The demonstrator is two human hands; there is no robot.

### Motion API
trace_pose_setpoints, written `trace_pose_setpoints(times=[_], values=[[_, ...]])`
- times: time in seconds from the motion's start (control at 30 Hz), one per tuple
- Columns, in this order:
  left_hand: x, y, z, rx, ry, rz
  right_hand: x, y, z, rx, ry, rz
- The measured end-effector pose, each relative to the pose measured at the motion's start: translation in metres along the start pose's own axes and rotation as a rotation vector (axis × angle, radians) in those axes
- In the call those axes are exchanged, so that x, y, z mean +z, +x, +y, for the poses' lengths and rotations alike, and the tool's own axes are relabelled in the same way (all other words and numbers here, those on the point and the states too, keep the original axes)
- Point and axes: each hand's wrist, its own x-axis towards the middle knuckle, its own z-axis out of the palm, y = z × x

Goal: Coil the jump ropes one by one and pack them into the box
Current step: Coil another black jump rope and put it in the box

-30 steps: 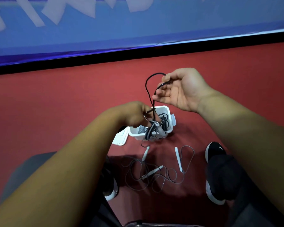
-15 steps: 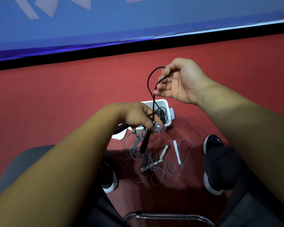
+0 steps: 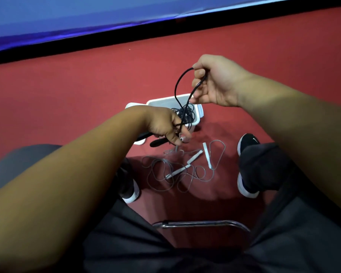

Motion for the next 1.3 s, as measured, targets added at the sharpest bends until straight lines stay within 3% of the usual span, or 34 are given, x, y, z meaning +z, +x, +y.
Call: trace_pose_setpoints(times=[0.17, 0.3, 0.5, 0.67, 0.8, 0.93, 1.07, 1.3], values=[[0.014, 0.006, -0.005, -0.072, 0.182, -0.06, -0.001, -0.005, 0.007, 0.008, 0.109, 0.075], [0.019, 0.008, -0.01, -0.055, -0.008, 0.057, -0.002, -0.008, 0.007, 0.0, 0.153, 0.089], [0.007, -0.008, 0.003, -0.021, -0.163, 0.107, -0.008, -0.002, 0.001, -0.044, 0.248, 0.172], [-0.011, -0.012, 0.013, 0.059, -0.46, 0.243, -0.013, 0.007, 0.002, 0.004, 0.054, 0.213], [-0.028, -0.012, 0.024, 0.086, -0.683, 0.366, -0.008, 0.014, 0.011, 0.092, -0.251, 0.215], [-0.042, -0.007, 0.028, 0.102, -0.88, 0.464, 0.003, 0.015, 0.019, 0.202, -0.522, 0.092], [-0.052, -0.004, 0.035, 0.106, -0.963, 0.544, 0.013, 0.017, 0.022, 0.213, -0.517, -0.029], [-0.071, 0.004, 0.041, 0.121, -1.119, 0.588, 0.022, 0.025, 0.019, 0.098, -0.402, -0.086]])
